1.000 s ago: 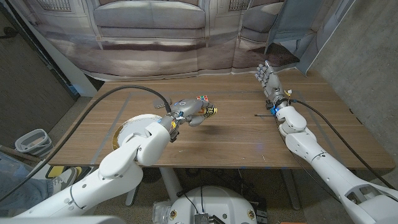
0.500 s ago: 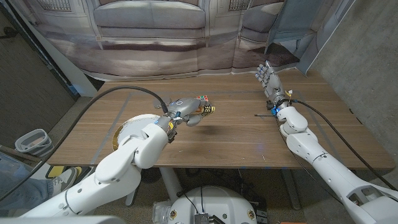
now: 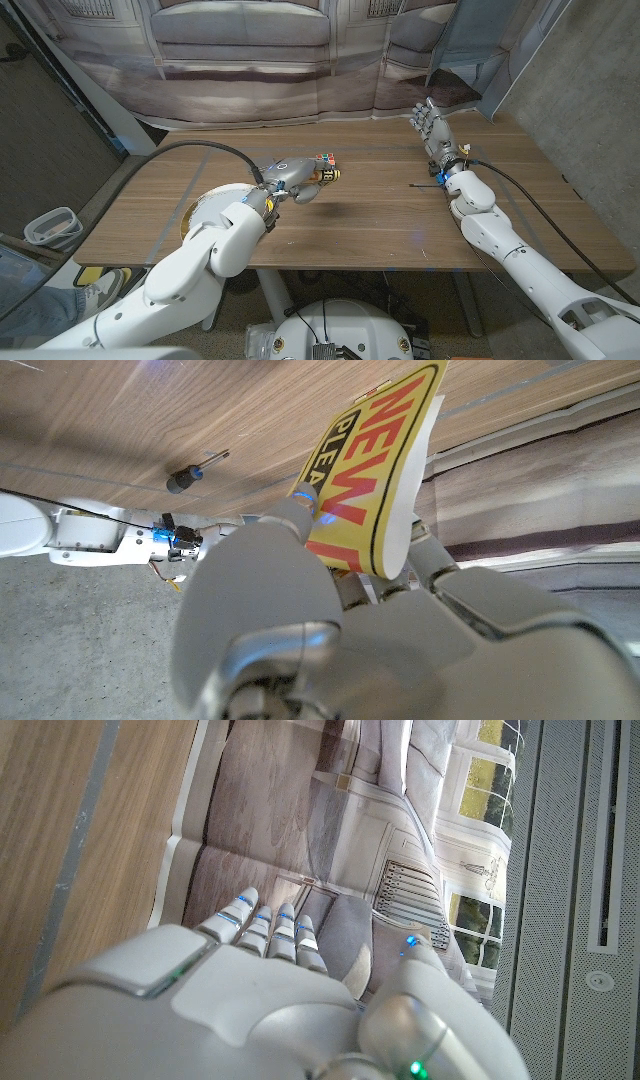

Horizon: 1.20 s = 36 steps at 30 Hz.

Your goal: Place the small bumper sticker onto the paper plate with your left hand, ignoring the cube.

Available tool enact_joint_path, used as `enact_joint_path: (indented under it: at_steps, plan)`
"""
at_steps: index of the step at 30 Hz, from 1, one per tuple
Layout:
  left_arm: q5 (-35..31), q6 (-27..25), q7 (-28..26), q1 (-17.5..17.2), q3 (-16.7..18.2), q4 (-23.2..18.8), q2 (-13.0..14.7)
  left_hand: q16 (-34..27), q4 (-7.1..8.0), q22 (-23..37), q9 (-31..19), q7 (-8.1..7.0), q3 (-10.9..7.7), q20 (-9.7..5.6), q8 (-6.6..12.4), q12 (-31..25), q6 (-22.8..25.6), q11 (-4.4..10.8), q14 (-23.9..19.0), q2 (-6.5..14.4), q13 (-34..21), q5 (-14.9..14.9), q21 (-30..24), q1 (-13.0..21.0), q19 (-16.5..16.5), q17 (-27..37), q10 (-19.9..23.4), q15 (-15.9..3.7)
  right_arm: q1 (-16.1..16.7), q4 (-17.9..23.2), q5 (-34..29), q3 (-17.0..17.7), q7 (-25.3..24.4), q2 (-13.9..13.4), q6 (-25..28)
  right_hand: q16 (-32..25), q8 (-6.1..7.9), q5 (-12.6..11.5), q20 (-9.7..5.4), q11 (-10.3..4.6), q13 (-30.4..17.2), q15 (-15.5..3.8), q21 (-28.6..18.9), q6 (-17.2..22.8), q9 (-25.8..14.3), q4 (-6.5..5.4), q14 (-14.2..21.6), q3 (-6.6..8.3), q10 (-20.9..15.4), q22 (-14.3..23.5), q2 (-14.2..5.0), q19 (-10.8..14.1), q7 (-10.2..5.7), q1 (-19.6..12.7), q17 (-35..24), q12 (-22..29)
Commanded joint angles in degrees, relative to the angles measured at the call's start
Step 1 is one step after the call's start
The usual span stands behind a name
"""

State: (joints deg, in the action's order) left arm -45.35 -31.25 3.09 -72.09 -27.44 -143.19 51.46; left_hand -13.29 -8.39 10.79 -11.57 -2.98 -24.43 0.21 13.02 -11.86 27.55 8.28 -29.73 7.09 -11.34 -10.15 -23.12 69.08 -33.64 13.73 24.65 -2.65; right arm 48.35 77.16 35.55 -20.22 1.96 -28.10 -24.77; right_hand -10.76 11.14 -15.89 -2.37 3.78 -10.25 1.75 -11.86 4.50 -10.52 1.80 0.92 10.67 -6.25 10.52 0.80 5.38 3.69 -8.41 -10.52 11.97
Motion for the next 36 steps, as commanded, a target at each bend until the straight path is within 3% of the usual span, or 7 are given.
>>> enact_joint_path:
  at_steps: [1,22,36]
  plan:
    - [0.35,-1.4,-1.56,-3.4,2.29,-1.63,1.13,0.32,0.54,0.15,-0.23,0.07,-0.1,0.41,0.04,0.14,0.46,-0.03,-0.51,-0.19,-0.08,0.09,-0.34,-0.03,-0.18,0.15,0.23,-3.7,-0.52,-0.25,-0.35,-0.59,0.44,0.18,0.29,-0.06,-0.02,0.04,-0.36,-0.05,-0.21,0.33,0.12,0.15,-0.09,0.15,0.47,-0.05,-0.53,0.19,-0.81,0.44,-0.23,-0.03,-0.16,0.11]
    - [6.91,-0.52,-6.54,-7.35,8.72,-1.77,4.17,0.42,0.51,0.13,-0.24,-0.06,-0.12,0.36,0.01,0.19,0.73,-0.1,-0.64,-0.21,-0.09,0.08,-0.4,-0.02,-0.04,0.23,0.34,-3.87,-2.05,-1.42,-1.16,-1.64,-0.39,1.81,0.72,-0.04,-0.02,0.08,-0.35,-0.04,-0.21,0.38,0.13,0.15,-0.09,0.22,0.44,-0.15,-0.55,0.18,-0.87,0.46,-0.21,-0.04,-0.17,0.07]
    - [8.15,-1.55,-8.33,-7.68,9.21,-2.24,5.3,0.45,0.49,0.13,-0.24,-0.13,-0.15,0.35,-0.02,0.17,0.92,0.1,-0.81,-0.21,-0.1,0.09,-0.46,0.01,0.02,0.29,0.55,-3.89,-2.24,-1.92,-1.24,-1.71,-0.51,2.17,0.44,-0.05,-0.04,0.1,-0.33,-0.01,-0.22,0.38,0.14,0.12,-0.09,0.27,0.49,-0.23,-0.61,0.19,-0.91,0.45,-0.17,-0.03,-0.17,0.07]
